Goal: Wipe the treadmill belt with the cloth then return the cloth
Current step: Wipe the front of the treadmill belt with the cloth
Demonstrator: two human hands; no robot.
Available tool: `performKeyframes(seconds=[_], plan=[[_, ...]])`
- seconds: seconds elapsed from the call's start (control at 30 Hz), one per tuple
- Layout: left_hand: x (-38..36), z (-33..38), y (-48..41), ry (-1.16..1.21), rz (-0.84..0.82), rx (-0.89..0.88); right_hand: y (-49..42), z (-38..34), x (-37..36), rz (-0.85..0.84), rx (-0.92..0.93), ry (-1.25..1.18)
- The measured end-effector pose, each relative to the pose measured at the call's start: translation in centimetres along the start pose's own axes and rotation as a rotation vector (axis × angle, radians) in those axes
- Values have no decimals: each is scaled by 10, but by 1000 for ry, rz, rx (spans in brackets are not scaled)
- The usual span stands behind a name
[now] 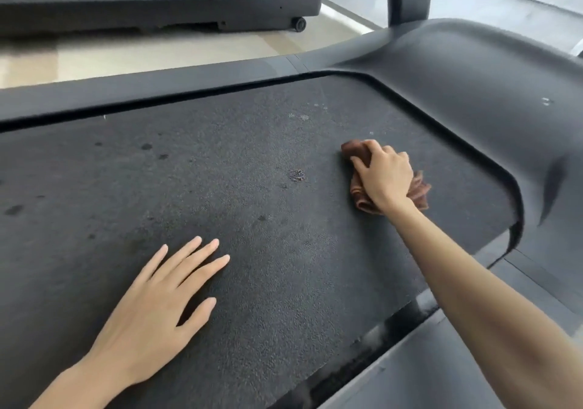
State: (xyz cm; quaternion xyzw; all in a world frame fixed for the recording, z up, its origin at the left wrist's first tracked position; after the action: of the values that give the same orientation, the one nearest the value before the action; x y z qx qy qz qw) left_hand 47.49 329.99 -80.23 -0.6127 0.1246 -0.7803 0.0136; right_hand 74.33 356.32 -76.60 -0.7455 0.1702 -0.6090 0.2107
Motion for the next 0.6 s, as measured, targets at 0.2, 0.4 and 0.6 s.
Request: performKeyframes(seconds=[0.2, 0.4, 0.6], plan=[[4, 2, 2, 19, 16, 15, 85, -144, 19, -14, 423, -247], [16, -9, 41, -34, 10, 23, 95, -68, 45, -3, 513, -254], [20, -9, 67, -20, 33, 110, 42, -66, 9, 14, 32, -119]])
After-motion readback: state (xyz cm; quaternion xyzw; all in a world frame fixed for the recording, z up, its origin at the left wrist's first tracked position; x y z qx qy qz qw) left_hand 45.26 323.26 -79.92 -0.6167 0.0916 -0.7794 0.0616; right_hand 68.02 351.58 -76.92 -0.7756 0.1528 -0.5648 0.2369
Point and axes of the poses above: each hand's wrist, its own y-axis away from the middle knuckle, its own x-axis out of the back of the hand, z = x × y, the point moved 7 cm from there along -y, towards the middle knuckle, and after that the axes turned 11 degrees about z, right-handed, at the moved point
